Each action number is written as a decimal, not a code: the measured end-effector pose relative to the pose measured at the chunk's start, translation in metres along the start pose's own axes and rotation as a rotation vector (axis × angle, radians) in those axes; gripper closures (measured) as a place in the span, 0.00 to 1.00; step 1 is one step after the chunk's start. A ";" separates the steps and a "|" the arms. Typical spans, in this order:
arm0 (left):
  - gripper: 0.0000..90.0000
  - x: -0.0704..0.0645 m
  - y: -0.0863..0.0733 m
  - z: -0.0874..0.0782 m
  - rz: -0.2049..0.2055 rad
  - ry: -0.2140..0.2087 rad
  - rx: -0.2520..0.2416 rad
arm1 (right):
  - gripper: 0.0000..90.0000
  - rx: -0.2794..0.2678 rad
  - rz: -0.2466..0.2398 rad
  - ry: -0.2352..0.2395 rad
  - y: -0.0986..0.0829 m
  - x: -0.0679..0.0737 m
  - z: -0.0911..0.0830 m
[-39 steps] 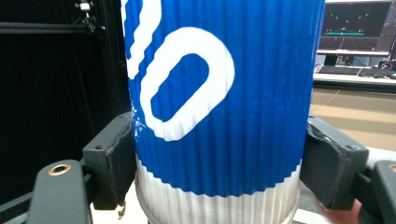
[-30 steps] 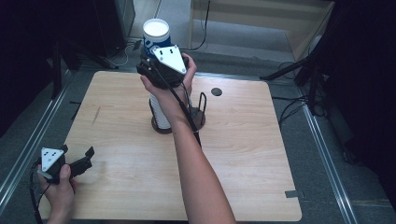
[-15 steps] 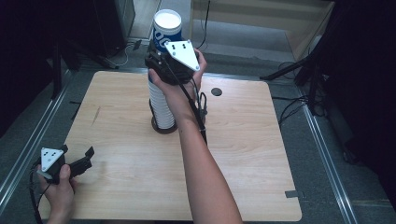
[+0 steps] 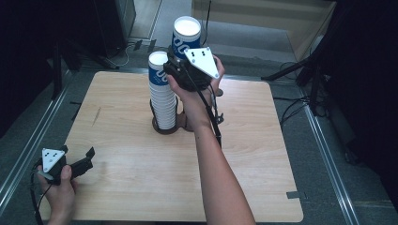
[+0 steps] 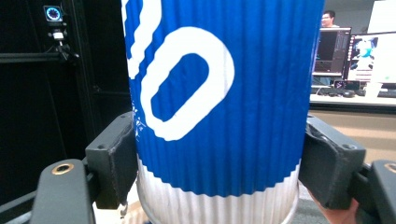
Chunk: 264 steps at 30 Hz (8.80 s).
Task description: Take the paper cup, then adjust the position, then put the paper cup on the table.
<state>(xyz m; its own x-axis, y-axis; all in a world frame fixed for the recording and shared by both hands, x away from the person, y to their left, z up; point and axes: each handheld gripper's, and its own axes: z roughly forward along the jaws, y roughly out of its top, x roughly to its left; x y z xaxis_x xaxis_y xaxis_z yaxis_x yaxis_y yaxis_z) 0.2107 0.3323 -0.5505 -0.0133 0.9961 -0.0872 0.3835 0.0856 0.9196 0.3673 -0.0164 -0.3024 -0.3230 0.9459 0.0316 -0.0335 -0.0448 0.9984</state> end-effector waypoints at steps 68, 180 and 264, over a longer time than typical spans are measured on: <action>0.09 0.000 0.001 -0.003 0.005 -0.032 -0.001 | 0.25 0.151 -0.039 -0.079 -0.138 -0.081 -0.125; 0.32 -0.171 0.068 -0.009 0.340 -0.852 0.229 | 0.10 0.160 -0.664 0.226 -0.234 0.042 -0.174; 0.32 -0.138 0.056 0.006 0.027 -0.691 -0.236 | 0.01 0.363 0.436 0.050 -0.153 0.013 -0.153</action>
<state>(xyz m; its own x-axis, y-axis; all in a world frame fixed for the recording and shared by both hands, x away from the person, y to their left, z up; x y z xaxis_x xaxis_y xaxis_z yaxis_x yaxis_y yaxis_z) 0.2398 0.1996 -0.4893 0.6094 0.7635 -0.2137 0.1656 0.1410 0.9761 0.2233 -0.0463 -0.4616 -0.2786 0.8478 0.4512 0.4372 -0.3063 0.8456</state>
